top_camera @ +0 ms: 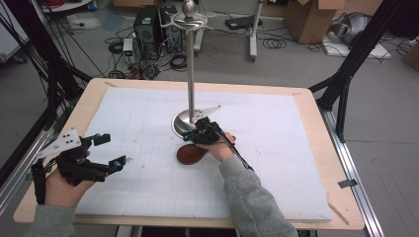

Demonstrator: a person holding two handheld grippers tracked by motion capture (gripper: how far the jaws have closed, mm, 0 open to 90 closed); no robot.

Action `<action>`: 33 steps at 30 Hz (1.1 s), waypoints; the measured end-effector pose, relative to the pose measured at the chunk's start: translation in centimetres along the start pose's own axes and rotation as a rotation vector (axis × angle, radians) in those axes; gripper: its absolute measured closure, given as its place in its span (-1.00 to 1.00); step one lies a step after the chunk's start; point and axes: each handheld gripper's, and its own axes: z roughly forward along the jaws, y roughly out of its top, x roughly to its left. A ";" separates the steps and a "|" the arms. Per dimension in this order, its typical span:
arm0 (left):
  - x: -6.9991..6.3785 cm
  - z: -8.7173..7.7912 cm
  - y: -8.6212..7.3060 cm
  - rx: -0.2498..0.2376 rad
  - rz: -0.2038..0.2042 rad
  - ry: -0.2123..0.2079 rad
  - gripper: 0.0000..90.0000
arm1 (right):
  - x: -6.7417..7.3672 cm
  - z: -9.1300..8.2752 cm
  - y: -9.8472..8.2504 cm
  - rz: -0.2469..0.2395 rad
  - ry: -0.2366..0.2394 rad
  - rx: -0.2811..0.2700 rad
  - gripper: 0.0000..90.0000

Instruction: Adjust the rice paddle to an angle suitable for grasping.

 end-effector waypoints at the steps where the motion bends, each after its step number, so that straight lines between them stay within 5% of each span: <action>1: 0.1 0.0 0.0 0.001 0.000 0.000 -0.96 | 0.1 0.2 0.1 -0.001 0.006 0.001 0.98; 33: 0.0 -0.2 -0.4 0.010 -0.006 0.005 -0.96 | 0.5 3.5 0.1 -0.018 -0.019 0.161 0.98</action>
